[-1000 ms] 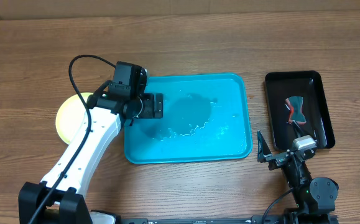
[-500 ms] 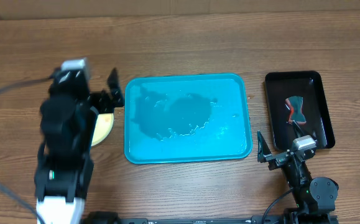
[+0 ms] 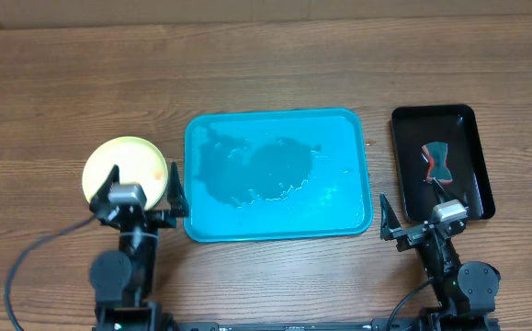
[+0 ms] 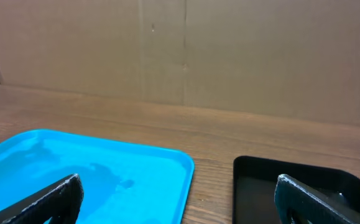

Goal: Clean dirty plates on tray and stack at the side

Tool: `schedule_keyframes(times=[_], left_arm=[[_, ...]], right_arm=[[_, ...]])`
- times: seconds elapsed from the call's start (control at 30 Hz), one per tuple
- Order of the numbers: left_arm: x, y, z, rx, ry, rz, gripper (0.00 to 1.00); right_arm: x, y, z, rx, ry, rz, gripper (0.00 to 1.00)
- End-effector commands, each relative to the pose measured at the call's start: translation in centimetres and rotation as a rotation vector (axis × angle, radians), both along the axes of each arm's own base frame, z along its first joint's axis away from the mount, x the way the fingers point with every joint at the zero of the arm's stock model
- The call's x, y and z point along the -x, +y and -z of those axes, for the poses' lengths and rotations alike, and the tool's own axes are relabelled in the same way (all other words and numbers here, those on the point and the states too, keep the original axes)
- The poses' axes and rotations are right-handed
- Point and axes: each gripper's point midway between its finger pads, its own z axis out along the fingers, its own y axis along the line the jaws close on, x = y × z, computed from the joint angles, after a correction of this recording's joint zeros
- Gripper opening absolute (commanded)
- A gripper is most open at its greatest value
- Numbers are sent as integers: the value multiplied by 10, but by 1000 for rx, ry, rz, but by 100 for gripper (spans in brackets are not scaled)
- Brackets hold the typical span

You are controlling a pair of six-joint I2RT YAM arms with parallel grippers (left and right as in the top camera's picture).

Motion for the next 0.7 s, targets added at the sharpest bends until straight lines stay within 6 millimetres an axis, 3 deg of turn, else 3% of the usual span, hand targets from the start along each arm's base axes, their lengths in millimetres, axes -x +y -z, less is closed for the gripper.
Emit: schedule_keyframes(times=[0.0, 0.37, 0.57, 0.67], left_arm=[[7, 1, 13, -52, -25, -3, 100], [19, 0, 43, -136, -6, -6, 100], [23, 0, 72, -144, 108, 2, 100], [23, 0, 72, -143, 109, 2, 100]], right_arm=[[0, 1, 1, -5, -5, -6, 100], [0, 2, 1, -5, -5, -7, 100], [0, 2, 1, -5, -5, -7, 100], [0, 2, 1, -5, -5, -7, 100]])
